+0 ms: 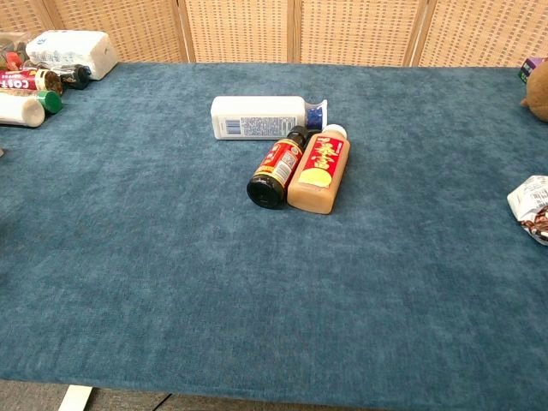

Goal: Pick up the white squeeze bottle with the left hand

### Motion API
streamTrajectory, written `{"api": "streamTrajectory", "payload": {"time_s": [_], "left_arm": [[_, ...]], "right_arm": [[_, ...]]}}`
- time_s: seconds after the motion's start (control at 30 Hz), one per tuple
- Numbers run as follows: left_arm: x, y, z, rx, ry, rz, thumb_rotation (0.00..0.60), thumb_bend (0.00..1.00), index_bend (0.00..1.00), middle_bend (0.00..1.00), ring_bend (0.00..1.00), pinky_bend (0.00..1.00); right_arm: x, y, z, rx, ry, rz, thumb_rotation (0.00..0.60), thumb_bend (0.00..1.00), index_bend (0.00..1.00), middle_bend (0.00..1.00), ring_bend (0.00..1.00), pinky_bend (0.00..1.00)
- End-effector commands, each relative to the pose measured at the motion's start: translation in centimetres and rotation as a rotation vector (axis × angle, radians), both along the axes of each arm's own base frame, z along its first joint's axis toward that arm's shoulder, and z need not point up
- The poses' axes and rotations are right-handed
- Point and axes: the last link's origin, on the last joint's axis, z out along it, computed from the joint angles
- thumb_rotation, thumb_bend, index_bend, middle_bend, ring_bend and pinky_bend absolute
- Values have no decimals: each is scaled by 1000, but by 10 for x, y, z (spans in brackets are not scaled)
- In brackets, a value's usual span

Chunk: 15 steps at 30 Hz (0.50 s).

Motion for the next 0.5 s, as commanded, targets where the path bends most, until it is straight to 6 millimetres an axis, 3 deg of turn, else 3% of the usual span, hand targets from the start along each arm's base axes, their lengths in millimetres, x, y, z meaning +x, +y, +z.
{"api": "streamTrajectory", "payload": {"time_s": [0.03,0.3,0.5], "left_arm": [[-1,-1,-1,-8,0,4,600,226,13,0,0,0],[5,1,-4,-36,-8,-17,600,225,14,0,0,0],[23,35,-16,-72,-29,-75,600,226,15,0,0,0]], "right_arm": [[0,1,-1,5,-22,2,436,2,0,0,0,6],[-1,6,0,14,-59,0,438,1,0,0,0,6],[-5,11,1,21,-88,-16,438,1,0,0,0,6]]}}
